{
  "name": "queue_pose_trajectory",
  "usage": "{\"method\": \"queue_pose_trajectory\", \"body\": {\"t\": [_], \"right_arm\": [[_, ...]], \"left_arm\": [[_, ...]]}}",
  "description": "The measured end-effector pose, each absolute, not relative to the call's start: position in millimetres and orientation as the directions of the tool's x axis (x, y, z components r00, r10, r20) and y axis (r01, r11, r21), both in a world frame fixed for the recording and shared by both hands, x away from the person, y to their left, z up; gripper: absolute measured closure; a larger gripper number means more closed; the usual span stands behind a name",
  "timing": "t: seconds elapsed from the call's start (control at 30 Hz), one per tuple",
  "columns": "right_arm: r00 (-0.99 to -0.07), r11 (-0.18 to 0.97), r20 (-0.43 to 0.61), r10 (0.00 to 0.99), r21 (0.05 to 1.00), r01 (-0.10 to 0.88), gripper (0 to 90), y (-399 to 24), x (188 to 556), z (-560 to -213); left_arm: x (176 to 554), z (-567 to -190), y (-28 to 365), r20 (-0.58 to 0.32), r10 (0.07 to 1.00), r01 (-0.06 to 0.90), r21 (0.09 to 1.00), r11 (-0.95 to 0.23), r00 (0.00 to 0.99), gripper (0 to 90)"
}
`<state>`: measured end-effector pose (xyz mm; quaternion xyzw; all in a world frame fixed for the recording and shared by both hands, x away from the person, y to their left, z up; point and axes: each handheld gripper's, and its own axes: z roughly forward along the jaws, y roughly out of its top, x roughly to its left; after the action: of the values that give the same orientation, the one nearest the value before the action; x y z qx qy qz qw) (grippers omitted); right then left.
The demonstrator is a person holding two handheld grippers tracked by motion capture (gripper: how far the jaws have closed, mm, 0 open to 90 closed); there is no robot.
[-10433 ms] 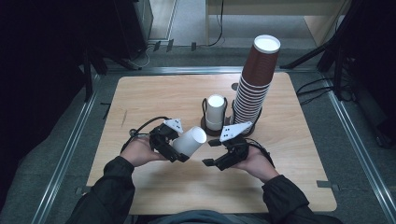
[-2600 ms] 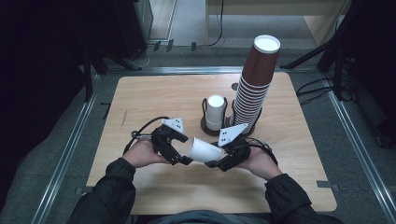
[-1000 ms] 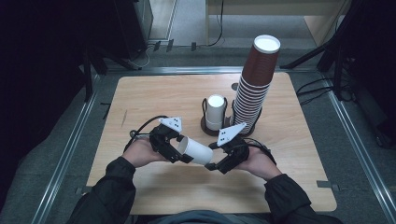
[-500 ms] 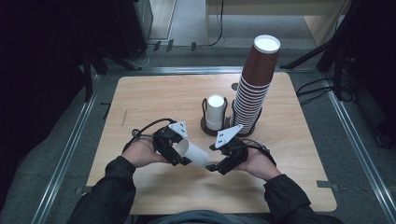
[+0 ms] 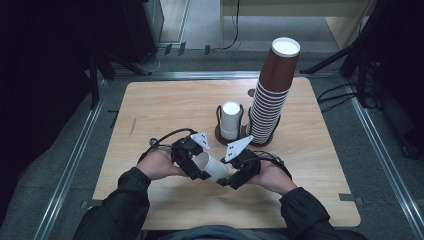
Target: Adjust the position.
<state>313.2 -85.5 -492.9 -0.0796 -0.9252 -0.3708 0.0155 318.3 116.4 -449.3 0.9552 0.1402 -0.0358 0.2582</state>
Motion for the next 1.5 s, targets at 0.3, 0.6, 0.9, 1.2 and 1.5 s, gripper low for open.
{"method": "queue_pose_trajectory", "body": {"t": [0.3, 0.6, 0.9, 1.2, 1.5], "right_arm": [[-0.991, 0.724, 0.086, 0.098, 0.678, 0.130, 28.5, -77.4, 308.1, -495.3], [-0.994, 0.724, 0.075, 0.075, 0.681, 0.106, 32.8, -76.5, 306.8, -495.0], [-0.993, 0.716, 0.072, 0.091, 0.688, 0.115, 32.8, -82.6, 309.4, -492.4], [-0.992, 0.704, 0.070, 0.108, 0.699, 0.126, 32.7, -89.7, 312.5, -489.7], [-0.991, 0.690, 0.070, 0.118, 0.712, 0.132, 32.6, -95.1, 315.0, -487.2]], "left_arm": [[313.0, -448.6, 107.4, -0.129, 0.216, 0.252, 0.488, -0.836, 0.968, 22.3], [310.5, -448.9, 106.2, -0.114, 0.209, 0.238, 0.485, -0.842, 0.971, 18.1], [312.4, -448.5, 112.2, -0.106, 0.233, 0.253, 0.522, -0.814, 0.967, 6.5], [314.7, -446.2, 127.3, -0.120, 0.271, 0.289, 0.574, -0.766, 0.955, 2.4], [316.1, -447.1, 133.9, -0.143, 0.293, 0.316, 0.624, -0.715, 0.945, 1.0]]}}
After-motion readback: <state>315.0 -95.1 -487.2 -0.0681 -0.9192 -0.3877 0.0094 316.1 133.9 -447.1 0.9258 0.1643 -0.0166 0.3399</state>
